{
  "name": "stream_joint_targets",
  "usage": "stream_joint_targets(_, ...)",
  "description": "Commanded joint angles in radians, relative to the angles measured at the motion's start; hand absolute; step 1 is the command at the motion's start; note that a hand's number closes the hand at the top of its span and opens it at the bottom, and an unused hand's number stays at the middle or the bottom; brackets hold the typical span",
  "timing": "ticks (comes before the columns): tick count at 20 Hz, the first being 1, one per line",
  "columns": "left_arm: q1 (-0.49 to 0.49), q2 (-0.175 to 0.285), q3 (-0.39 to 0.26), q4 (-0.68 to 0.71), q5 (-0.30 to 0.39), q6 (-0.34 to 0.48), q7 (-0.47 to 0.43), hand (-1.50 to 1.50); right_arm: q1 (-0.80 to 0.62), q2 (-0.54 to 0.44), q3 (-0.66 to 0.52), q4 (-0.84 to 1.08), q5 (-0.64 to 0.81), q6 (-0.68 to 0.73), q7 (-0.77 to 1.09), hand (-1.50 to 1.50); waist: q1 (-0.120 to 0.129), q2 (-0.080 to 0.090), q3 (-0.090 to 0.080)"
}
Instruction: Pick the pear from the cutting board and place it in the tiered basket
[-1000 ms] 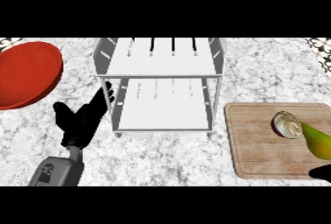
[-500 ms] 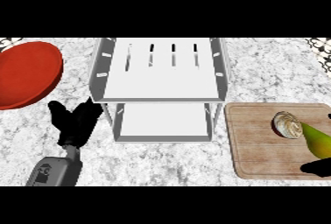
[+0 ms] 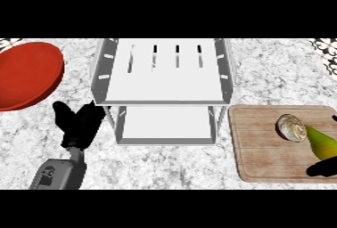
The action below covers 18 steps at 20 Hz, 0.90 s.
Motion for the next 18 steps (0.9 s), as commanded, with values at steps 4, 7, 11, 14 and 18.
stream_joint_targets(4, -0.03, 0.006, 0.03, 0.033, 0.0, -0.026, 0.003, 0.0, -0.039, 0.04, 0.035, 0.108, 0.047, -0.028, -0.061, -1.5, 0.0, 0.004, 0.007)
stream_joint_targets(7, -0.004, 0.0, 0.026, 0.04, -0.005, -0.03, -0.047, 0.0, -0.091, 0.051, 0.041, 0.085, -0.007, 0.013, -0.112, 1.5, 0.002, 0.005, 0.007)
stream_joint_targets(11, -0.005, -0.028, 0.014, 0.007, -0.013, 0.003, -0.003, 0.0, -0.029, 0.069, 0.065, 0.13, 0.062, -0.085, -0.217, 1.5, 0.004, 0.004, 0.008)
stream_joint_targets(14, 0.011, -0.054, -0.014, 0.024, -0.051, 0.026, -0.034, 0.0, -0.068, 0.062, 0.053, 0.15, 0.07, -0.095, -0.213, 1.5, 0.005, 0.005, 0.008)
stream_joint_targets(18, 0.0, -0.035, 0.0, 0.04, -0.034, -0.005, -0.026, 0.0, -0.05, 0.124, 0.051, 0.065, 0.061, -0.124, -0.173, 1.5, 0.0, 0.004, 0.007)
